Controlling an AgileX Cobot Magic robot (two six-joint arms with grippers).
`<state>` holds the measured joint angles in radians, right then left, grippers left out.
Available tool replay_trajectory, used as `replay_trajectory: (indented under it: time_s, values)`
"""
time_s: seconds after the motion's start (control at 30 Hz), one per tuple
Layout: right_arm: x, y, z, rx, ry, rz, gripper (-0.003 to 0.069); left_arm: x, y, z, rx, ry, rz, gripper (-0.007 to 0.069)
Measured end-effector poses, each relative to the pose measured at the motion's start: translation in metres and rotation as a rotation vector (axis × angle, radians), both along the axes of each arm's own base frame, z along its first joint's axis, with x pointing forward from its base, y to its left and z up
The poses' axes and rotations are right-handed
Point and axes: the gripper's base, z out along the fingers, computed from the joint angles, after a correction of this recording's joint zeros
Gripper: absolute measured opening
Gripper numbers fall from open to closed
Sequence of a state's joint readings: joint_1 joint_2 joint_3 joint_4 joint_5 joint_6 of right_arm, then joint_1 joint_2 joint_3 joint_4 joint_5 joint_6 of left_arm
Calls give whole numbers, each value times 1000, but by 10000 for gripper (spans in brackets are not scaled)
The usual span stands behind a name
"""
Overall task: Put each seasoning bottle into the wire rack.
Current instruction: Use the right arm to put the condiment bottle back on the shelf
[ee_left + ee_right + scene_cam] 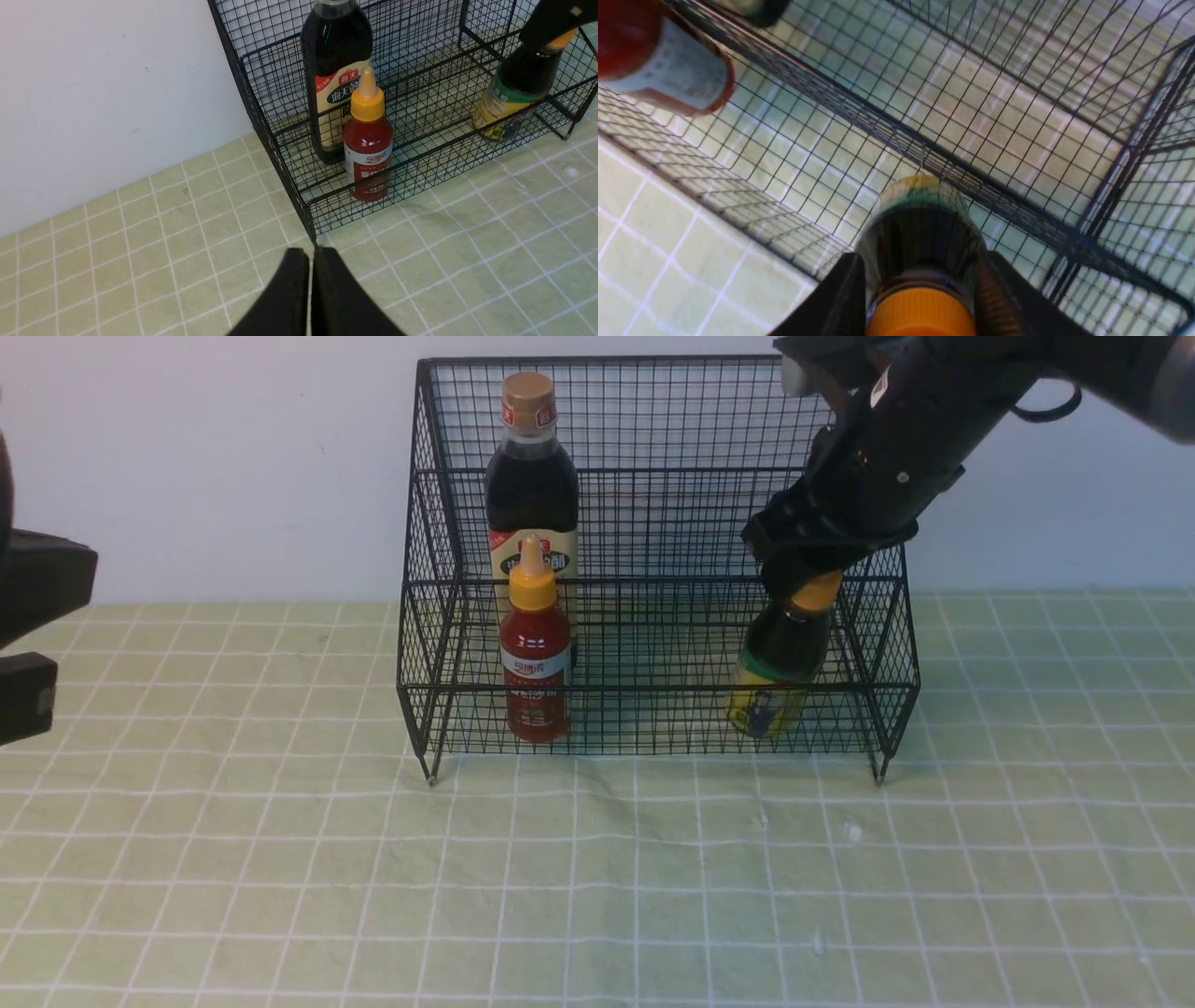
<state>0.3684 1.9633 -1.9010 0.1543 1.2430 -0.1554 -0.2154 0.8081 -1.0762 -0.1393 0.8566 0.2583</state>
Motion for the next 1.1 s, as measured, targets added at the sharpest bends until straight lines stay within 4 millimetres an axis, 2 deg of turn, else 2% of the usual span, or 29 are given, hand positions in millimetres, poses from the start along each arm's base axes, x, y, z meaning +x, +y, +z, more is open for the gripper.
replay_trajectory:
  time_s: [0.2, 0.43, 0.5, 0.67, 0.8, 0.9, 1.0, 1.07, 1.1]
  values:
    - [2, 1, -3, 40, 27, -102, 281, 0, 0, 0, 0, 0, 0, -6]
    - [4, 1, -3, 63, 25, -142, 287, 0, 0, 0, -1, 0, 0, -6]
    - [5, 2, -4, 71, 26, -151, 309, 0, 0, 0, -1, 0, 0, -6]
    - [6, 3, -7, 87, 34, -170, 461, 0, 0, 0, -1, 0, 0, -6]
    - [7, 2, 1, 81, 1, -173, 537, 0, 0, 0, -2, 0, -1, -6]
    - [6, -4, 23, 55, -81, -175, 546, 0, 0, 0, -2, 0, -1, -6]
    - [-7, -18, 70, 0, -219, -186, 525, 0, 0, 0, -2, 0, -1, -6]
    - [-23, -31, 109, -25, -334, -205, 486, 0, 0, 0, -1, 1, -1, -6]
    - [-25, -33, 114, -31, -352, -209, 482, 0, 0, 0, -1, 1, -1, -6]
